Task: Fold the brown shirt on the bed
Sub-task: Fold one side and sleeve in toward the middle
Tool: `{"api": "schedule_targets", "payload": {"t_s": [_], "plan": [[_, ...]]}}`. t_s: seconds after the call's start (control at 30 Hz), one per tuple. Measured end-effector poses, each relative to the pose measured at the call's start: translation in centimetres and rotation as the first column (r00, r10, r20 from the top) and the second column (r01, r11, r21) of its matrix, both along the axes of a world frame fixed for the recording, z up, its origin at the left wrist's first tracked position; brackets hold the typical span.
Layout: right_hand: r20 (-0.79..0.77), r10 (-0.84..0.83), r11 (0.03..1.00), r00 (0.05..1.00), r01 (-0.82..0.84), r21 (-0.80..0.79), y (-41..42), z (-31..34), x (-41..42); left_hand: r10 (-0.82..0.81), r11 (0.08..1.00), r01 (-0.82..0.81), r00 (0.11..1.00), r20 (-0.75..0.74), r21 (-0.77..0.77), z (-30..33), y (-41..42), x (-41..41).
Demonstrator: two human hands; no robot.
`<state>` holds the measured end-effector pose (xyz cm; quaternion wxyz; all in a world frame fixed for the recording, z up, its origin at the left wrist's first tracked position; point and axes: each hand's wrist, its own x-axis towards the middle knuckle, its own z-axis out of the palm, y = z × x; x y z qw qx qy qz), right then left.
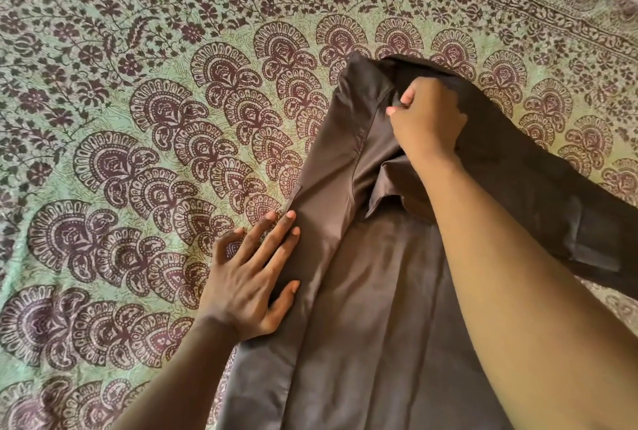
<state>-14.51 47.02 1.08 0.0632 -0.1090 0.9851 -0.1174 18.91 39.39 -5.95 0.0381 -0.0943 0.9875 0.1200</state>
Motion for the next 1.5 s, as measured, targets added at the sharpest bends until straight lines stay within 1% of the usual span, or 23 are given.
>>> {"api": "schedule_targets", "payload": {"t_s": [0.07,0.13,0.17,0.23,0.27,0.3,0.33,0.37,0.43,0.5,0.63,0.7,0.73,0.8,0.9,0.93,1.0,1.07,1.13,1.2,1.27,1.4,1.5], "plan": [[-0.033,0.066,0.997,0.997,-0.065,0.052,-0.1,-0.6,0.2,0.000,1.000,0.000,1.000,0.010,-0.005,0.0,0.0,0.0],[-0.063,0.092,0.995,0.994,-0.089,0.054,-0.1,-1.2,0.3,-0.006,1.000,0.006,1.000,0.017,-0.011,0.0,0.0,0.0],[-0.119,0.108,0.993,0.987,-0.102,0.054,-0.1,-1.3,0.6,-0.010,1.000,0.010,1.000,0.020,-0.014,0.1,0.0,0.1],[-0.352,0.191,0.981,0.916,-0.185,0.051,0.0,-1.2,2.2,-0.019,1.000,0.019,1.000,0.024,-0.018,0.1,0.0,0.1],[-0.436,0.266,0.959,0.860,-0.282,0.029,0.1,-1.1,3.7,-0.019,1.000,0.019,1.000,0.024,-0.021,0.2,0.0,0.1],[-0.454,0.370,0.912,0.811,-0.410,0.012,0.1,-1.3,5.5,-0.017,1.000,0.018,1.000,0.023,-0.023,0.1,0.0,0.1],[-0.405,0.492,0.846,0.771,-0.533,0.014,0.3,-1.9,7.5,-0.017,1.000,0.018,1.000,0.021,-0.022,0.1,0.0,0.1],[-0.299,0.600,0.784,0.742,-0.619,0.038,0.6,-2.8,9.4,-0.019,1.000,0.019,1.000,0.016,-0.017,0.1,0.0,0.1],[-0.044,0.691,0.719,0.721,-0.681,0.140,1.0,-4.5,11.4,-0.022,1.000,0.022,1.000,0.003,-0.006,0.0,-0.1,0.1],[0.081,0.676,0.704,0.733,-0.674,0.224,0.7,-5.7,10.2,-0.026,1.000,0.026,1.000,0.002,-0.009,0.0,-0.1,0.2],[0.161,0.582,0.729,0.797,-0.600,0.331,-2.7,-5.3,3.8,-0.033,0.999,0.033,0.999,0.004,-0.022,0.0,-0.1,0.2],[0.213,0.560,0.712,0.801,-0.596,0.371,-4.1,-4.6,1.2,-0.032,0.999,0.032,0.999,0.004,-0.021,0.0,-0.2,0.3],[0.224,0.557,0.700,0.800,-0.597,0.392,-4.5,-4.3,0.5,-0.031,0.999,0.032,0.999,0.005,-0.022,0.0,-0.2,0.3],[0.174,0.563,0.711,0.808,-0.581,0.396,-4.7,-3.6,0.7,-0.029,0.999,0.029,1.000,0.013,-0.030,0.0,-0.1,0.3],[-0.027,0.574,0.797,0.819,-0.550,0.249,-3.2,-3.0,5.9,-0.033,0.999,0.033,0.999,0.024,-0.029,0.0,-0.1,0.3],[-0.058,0.595,0.795,0.801,-0.578,0.184,-1.9,-3.2,8.5,-0.036,0.999,0.036,0.999,0.026,-0.022,0.0,-0.1,0.3],[-0.028,0.676,0.735,0.736,-0.671,0.099,1.3,-4.2,12.8,-0.040,0.999,0.040,0.999,0.027,-0.010,0.1,-0.1,0.4],[0.000,0.705,0.706,0.709,-0.702,0.089,3.7,-5.4,13.8,-0.036,0.999,0.036,0.999,0.018,-0.009,0.1,-0.1,0.5],[-0.025,0.658,0.750,0.753,-0.652,0.109,4.6,-6.1,12.7,-0.037,0.999,0.037,0.999,0.007,0.000,0.3,0.0,0.5],[0.015,0.609,0.787,0.793,-0.606,0.116,3.9,-5.8,11.7,-0.035,0.999,0.035,0.999,0.001,0.002,0.4,0.0,0.3],[0.054,0.595,0.789,0.802,-0.595,0.149,2.8,-5.0,12.6,-0.024,0.999,0.024,1.000,-0.013,0.022,0.5,0.5,1.0],[0.106,0.692,0.697,0.714,-0.700,0.155,2.6,-3.9,18.5,0.017,0.998,-0.016,0.999,-0.033,0.054,0.6,3.6,7.5],[0.184,0.690,0.690,0.700,-0.713,0.123,4.9,-4.5,24.1,0.015,0.999,-0.015,1.000,0.006,0.038,1.0,7.2,15.6]]}}
